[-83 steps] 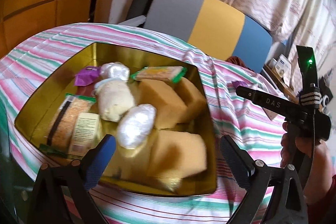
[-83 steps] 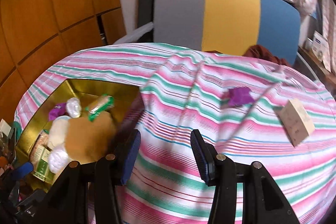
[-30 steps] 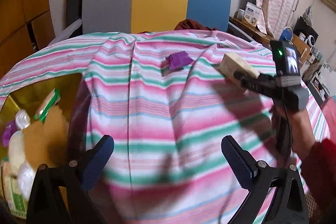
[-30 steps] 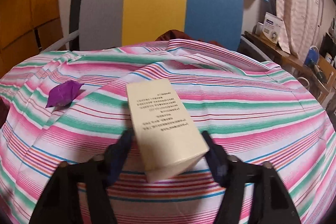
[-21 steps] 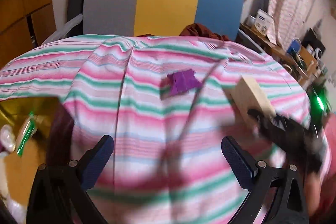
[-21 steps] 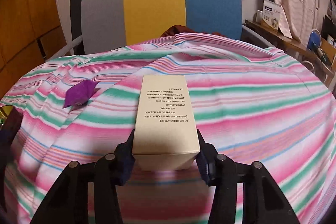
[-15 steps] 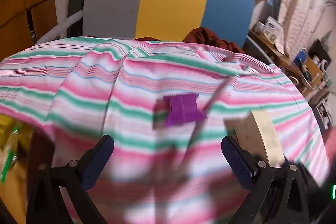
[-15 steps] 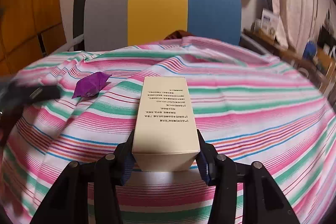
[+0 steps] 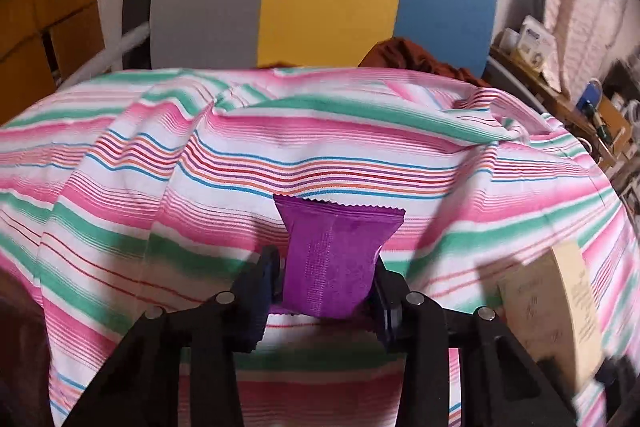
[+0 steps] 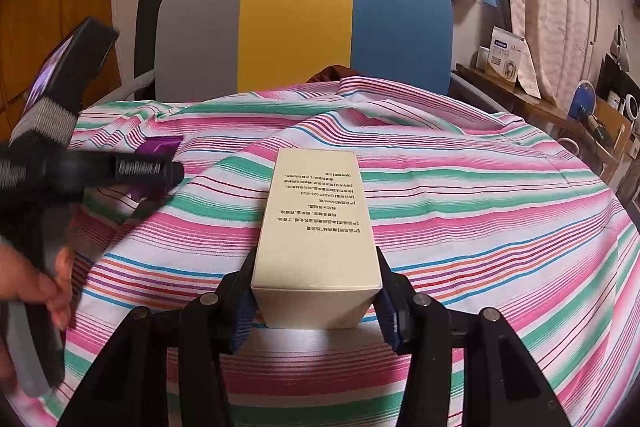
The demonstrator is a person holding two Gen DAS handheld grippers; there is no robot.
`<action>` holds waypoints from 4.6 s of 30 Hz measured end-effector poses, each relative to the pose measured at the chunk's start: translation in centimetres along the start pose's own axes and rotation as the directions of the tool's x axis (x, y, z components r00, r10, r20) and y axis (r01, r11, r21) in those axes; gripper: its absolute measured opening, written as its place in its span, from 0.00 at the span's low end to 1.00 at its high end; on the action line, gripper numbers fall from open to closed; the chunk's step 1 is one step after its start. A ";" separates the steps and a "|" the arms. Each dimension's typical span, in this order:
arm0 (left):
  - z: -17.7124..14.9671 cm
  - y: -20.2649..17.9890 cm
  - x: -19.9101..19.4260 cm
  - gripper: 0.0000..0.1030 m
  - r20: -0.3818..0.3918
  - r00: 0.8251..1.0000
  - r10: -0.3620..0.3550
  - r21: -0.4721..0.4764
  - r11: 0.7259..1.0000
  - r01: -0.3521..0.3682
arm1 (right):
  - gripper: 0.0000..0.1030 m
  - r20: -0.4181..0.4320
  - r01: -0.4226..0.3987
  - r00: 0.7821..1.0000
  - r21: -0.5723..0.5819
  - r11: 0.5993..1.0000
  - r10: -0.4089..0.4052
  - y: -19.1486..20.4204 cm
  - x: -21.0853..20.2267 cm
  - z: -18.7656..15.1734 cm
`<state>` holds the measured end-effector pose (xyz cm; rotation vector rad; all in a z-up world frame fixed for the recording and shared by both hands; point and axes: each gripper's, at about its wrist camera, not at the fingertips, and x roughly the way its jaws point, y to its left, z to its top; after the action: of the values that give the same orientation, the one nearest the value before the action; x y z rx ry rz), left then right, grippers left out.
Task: Organize objects
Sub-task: 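Grasp the cream box with the right gripper while the left grasps the purple packet, then lower the purple packet into the tin and open the left gripper while the right holds the box, then carry the cream box into the tin and open the right gripper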
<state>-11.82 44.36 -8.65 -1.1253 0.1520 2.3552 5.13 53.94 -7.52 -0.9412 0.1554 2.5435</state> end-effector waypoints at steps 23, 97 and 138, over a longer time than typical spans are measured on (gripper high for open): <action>-8.8 2.3 -9.6 0.34 0.089 0.991 -0.101 0.021 0.995 0.099 | 0.49 0.064 0.010 0.998 -0.037 0.999 -0.008 2.2 -3.7 -0.8; -21.5 23.8 -28.3 0.90 0.155 0.981 0.117 -0.259 0.963 -0.074 | 0.49 0.050 -0.297 0.954 0.005 0.955 0.296 12.6 -12.0 -5.1; -22.4 31.4 -30.3 1.00 0.128 0.960 0.249 -0.446 0.879 -0.169 | 0.59 -0.147 -0.474 0.880 -0.219 0.853 0.452 36.9 -11.6 2.2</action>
<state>3.77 -1.95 -4.10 -1.1232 -0.3513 2.7605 -3.95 17.04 0.10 -1.2437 0.0984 3.0193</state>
